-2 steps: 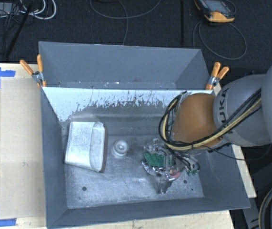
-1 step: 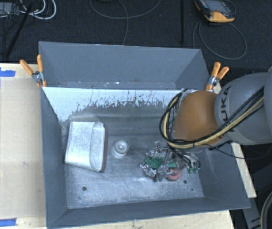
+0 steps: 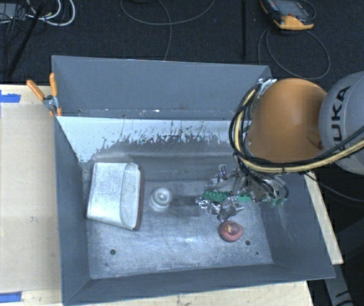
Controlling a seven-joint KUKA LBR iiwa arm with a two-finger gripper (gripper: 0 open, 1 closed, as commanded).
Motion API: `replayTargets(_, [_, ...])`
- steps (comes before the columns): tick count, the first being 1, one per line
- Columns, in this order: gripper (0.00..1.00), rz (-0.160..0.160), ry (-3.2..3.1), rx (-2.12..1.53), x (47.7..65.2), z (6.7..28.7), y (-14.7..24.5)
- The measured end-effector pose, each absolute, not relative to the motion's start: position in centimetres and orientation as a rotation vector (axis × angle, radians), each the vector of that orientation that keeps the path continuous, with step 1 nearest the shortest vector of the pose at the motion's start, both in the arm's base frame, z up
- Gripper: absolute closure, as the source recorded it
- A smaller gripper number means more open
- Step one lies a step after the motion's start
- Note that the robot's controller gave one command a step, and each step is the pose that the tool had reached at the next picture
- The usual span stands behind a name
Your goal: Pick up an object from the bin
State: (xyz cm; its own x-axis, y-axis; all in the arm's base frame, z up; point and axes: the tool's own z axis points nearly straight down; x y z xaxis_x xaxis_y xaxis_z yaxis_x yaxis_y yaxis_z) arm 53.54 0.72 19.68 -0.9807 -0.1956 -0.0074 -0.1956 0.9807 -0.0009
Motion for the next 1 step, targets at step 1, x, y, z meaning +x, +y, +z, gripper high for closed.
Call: replayTargets(1, [1.00, -0.001, 3.034, -0.797, 53.17, 25.95, 0.21])
